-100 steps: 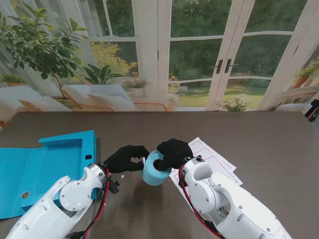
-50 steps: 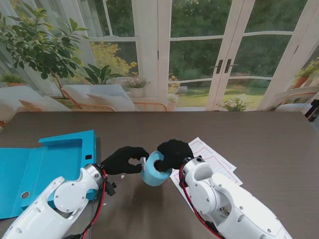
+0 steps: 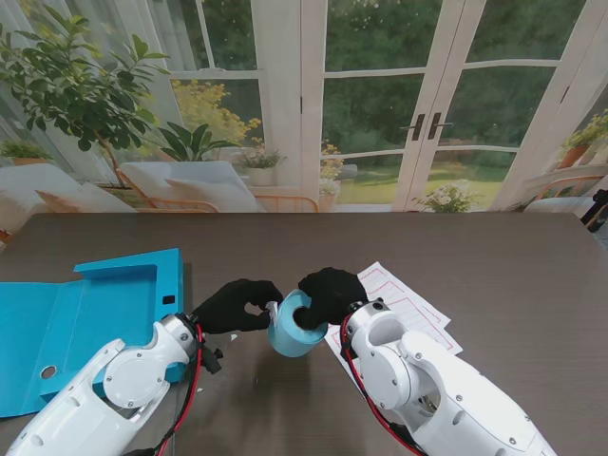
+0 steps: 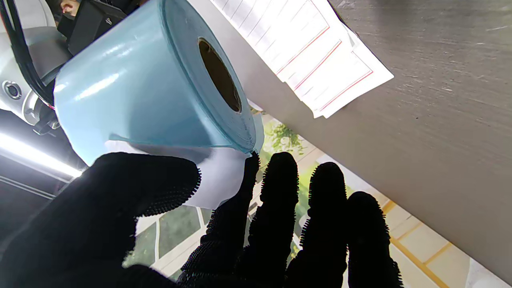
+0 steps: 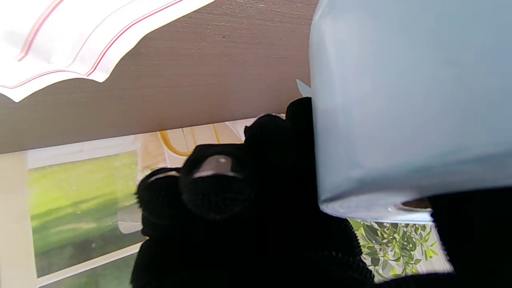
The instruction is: Peel a label from the label roll, stick it on the side of the file box and file the documents
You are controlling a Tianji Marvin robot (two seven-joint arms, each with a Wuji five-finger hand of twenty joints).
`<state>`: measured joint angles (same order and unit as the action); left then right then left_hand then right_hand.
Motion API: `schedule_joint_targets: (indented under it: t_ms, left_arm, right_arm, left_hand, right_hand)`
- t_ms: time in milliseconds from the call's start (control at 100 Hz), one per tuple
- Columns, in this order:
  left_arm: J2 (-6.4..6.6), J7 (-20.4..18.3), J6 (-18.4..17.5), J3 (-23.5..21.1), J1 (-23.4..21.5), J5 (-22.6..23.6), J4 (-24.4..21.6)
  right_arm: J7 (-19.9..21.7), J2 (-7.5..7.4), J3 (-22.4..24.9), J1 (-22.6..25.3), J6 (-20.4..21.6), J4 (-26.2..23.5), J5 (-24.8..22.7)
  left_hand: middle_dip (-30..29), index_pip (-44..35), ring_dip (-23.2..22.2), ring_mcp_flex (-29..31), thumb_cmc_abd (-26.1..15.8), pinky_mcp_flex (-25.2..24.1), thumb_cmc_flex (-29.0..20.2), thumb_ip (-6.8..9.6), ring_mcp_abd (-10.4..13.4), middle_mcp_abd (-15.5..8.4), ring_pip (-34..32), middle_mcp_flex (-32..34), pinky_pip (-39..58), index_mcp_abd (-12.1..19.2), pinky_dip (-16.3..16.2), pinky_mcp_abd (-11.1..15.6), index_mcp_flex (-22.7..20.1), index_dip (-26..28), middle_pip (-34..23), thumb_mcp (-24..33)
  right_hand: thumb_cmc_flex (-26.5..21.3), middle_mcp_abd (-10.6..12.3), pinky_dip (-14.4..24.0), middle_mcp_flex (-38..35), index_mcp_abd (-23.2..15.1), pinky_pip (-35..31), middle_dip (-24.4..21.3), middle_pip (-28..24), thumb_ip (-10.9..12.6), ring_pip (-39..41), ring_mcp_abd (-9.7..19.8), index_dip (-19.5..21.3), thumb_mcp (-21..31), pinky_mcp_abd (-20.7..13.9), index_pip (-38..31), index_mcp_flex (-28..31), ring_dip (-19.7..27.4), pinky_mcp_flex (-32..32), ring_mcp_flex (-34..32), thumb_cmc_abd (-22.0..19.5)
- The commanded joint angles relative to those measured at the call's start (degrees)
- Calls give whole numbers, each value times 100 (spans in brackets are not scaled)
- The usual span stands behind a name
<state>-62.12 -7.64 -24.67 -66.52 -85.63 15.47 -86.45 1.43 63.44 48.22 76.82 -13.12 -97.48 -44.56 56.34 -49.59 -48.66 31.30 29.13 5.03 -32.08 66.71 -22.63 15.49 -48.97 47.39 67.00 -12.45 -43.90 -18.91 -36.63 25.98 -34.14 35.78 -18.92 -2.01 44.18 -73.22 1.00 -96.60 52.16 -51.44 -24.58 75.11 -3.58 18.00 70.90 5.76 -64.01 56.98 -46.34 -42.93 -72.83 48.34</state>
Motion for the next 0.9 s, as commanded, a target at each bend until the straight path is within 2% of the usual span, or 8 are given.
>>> schedule_joint_targets:
  t_ms: [0, 50, 230, 400, 450, 530, 660, 890]
  left_arm:
    - [-66, -25, -34, 46, 14, 1, 39]
    - [-77, 7, -24, 87, 38, 3, 71]
    - [-122, 110, 61, 252, 130, -34, 210]
    - [-161, 182, 100, 397, 221, -117, 329]
    - [-171, 207, 93, 432, 244, -125, 360]
    - [-181, 225, 77, 473, 269, -151, 397]
    - [-189, 254, 55, 496, 273, -157, 415]
    - [-198, 260, 18, 555, 284, -208, 451]
  right_arm:
    - [76, 20, -4, -27, -40, -71, -10]
    - [80, 21, -9, -31, -54, -70, -5]
    - [76, 26, -26, -29, -65, -62, 29]
    - [73, 29, -33, -23, -53, -54, 63]
    - [71, 30, -36, -24, -47, -49, 66]
    - [72, 30, -38, -28, -47, -42, 69]
    - [73, 30, -37, -34, -50, -29, 73]
    - [61, 39, -49, -35, -85, -7, 116]
  left_hand:
    - [469, -467, -234, 164, 333, 88, 192, 177, -188, -143, -410, 193, 457, 190, -210, 104, -195, -44, -300, 166]
    - [1020, -532, -300, 243, 340, 155, 176, 201, -221, -139, -543, 329, 528, 154, -223, 82, -216, -87, -293, 244]
    - [1219, -513, -273, 381, 303, 274, 164, 389, -365, -45, -586, 515, 585, 65, -281, -74, -291, -130, -194, 492]
    - [1578, -675, -239, 597, 429, 470, -111, 720, -399, -48, -665, 809, 648, -69, -326, -183, -399, -100, -34, 814]
    - [1687, -921, -229, 709, 469, 570, -224, 678, -411, -77, -722, 977, 687, -62, -342, -228, -420, -132, 18, 868]
    - [1814, -1408, -236, 998, 557, 814, -559, 341, -438, -106, -872, 1348, 795, -20, -386, -343, -516, -263, 63, 795]
    - [1843, -1799, -221, 1523, 569, 1288, -704, 574, -428, -219, -1073, 1903, 995, 56, -419, -546, -849, -335, 75, 1049]
    - [1625, -1939, -175, 2208, 677, 1917, -816, 741, -207, -411, -1295, 2416, 1289, 174, -318, -724, -1143, -387, 143, 1145]
  right_hand:
    - [-467, -187, 121, -65, -576, -90, 146, -89, 276, 100, -146, 377, 956, -246, -430, 166, -29, -1211, -227, -403]
    - [-472, -187, 121, -62, -576, -90, 146, -88, 278, 100, -143, 377, 958, -246, -430, 166, -29, -1211, -228, -405]
    - [-467, -187, 121, -62, -571, -90, 145, -89, 276, 101, -150, 378, 955, -246, -429, 159, -29, -1211, -228, -409]
    - [-474, -189, 120, -60, -574, -90, 144, -89, 278, 97, -133, 379, 958, -246, -428, 157, -26, -1211, -228, -415]
    - [-478, -189, 120, -60, -567, -90, 144, -89, 279, 97, -144, 382, 960, -246, -431, 158, -26, -1211, -228, -410]
    - [-478, -189, 120, -58, -571, -90, 144, -89, 279, 97, -160, 383, 966, -246, -430, 149, -26, -1211, -226, -409]
    - [-481, -194, 120, -53, -572, -90, 144, -88, 279, 94, -160, 386, 971, -246, -431, 148, -25, -1211, -227, -407]
    - [-483, -199, 120, -45, -558, -88, 145, -89, 278, 91, -167, 390, 976, -243, -432, 142, -23, -1204, -225, -410]
